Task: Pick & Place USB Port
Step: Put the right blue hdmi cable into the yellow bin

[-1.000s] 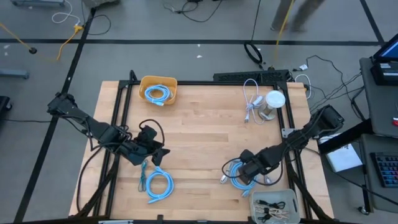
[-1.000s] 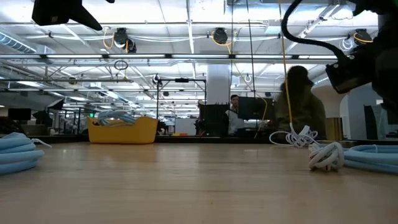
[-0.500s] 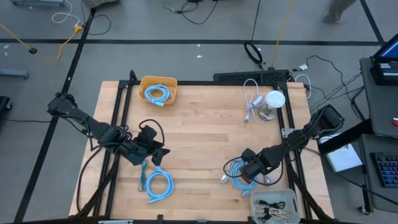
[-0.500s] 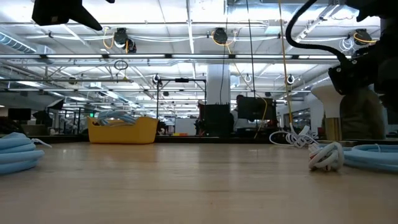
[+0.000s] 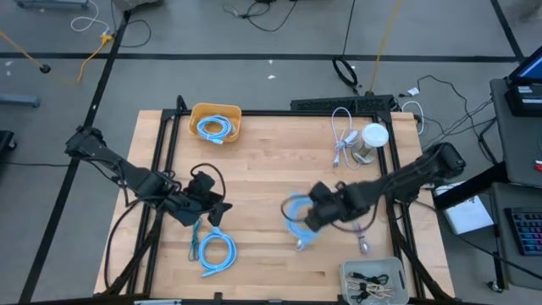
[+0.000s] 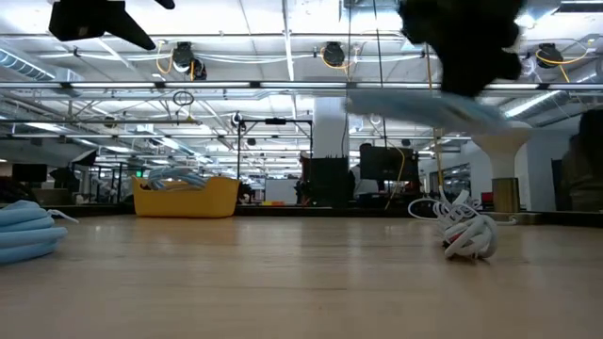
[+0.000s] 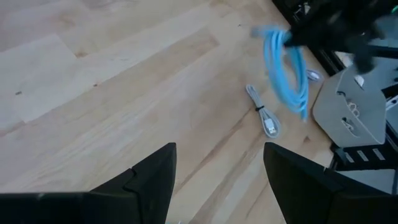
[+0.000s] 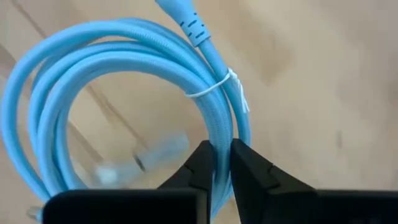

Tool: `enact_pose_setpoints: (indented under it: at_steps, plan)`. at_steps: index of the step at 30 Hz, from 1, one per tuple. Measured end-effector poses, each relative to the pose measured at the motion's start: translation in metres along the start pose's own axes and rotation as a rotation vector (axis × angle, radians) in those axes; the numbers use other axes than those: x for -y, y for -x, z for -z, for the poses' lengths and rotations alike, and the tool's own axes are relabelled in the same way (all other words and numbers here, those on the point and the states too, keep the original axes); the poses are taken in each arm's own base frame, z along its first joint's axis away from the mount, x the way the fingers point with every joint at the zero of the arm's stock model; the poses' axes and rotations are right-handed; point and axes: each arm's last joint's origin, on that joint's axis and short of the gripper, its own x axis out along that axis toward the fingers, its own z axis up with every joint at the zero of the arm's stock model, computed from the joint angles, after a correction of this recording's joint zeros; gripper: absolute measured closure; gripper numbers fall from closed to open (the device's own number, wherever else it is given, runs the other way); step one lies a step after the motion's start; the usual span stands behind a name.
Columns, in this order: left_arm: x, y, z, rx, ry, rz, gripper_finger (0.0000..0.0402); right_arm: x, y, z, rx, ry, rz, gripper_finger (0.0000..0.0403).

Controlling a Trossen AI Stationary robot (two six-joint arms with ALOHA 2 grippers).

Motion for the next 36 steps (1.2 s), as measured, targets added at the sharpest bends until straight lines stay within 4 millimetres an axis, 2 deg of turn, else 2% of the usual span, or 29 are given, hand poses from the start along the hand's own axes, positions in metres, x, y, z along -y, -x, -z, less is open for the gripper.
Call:
enact_pose_setpoints:
  at_steps: [4, 8, 13, 17, 20, 24, 27, 33, 36]
  plan:
    - [0.003, -0.005, 0.008, -0.052, 0.008, -0.005, 0.0158, 0.002, 0.023, -0.044, 0.099, -0.017, -0.029, 0.0381]
    - [0.005, -0.007, 0.029, -0.184, 0.002, -0.029, 0.0158, 0.015, 0.030, -0.082, 0.167, -0.041, -0.037, 0.0378]
    - [-0.001, 0.002, 0.063, -0.263, 0.043, -0.147, 0.0158, 0.036, 0.017, -0.118, 0.201, -0.088, -0.048, 0.0380]
    - [-0.005, 0.011, 0.086, -0.283, 0.099, -0.210, 0.0158, 0.047, -0.004, -0.147, 0.219, -0.122, -0.103, 0.0380]
    - [-0.005, 0.014, 0.096, -0.257, 0.132, -0.212, 0.0158, 0.053, -0.021, -0.172, 0.232, -0.150, -0.172, 0.0380]
    - [-0.005, 0.012, 0.098, -0.220, 0.186, -0.221, 0.0158, 0.057, -0.043, -0.207, 0.203, -0.112, -0.183, 0.0380]
    - [-0.003, 0.009, 0.094, -0.198, 0.241, -0.210, 0.0158, 0.057, -0.051, -0.236, 0.195, -0.072, -0.180, 0.0380]
    - [0.001, 0.001, 0.085, -0.178, 0.311, -0.190, 0.0158, 0.057, -0.056, -0.295, 0.251, -0.027, -0.197, 0.0381]
    - [0.002, -0.002, 0.081, -0.151, 0.333, -0.182, 0.0158, 0.063, -0.057, -0.314, 0.261, -0.040, -0.179, 0.0381]
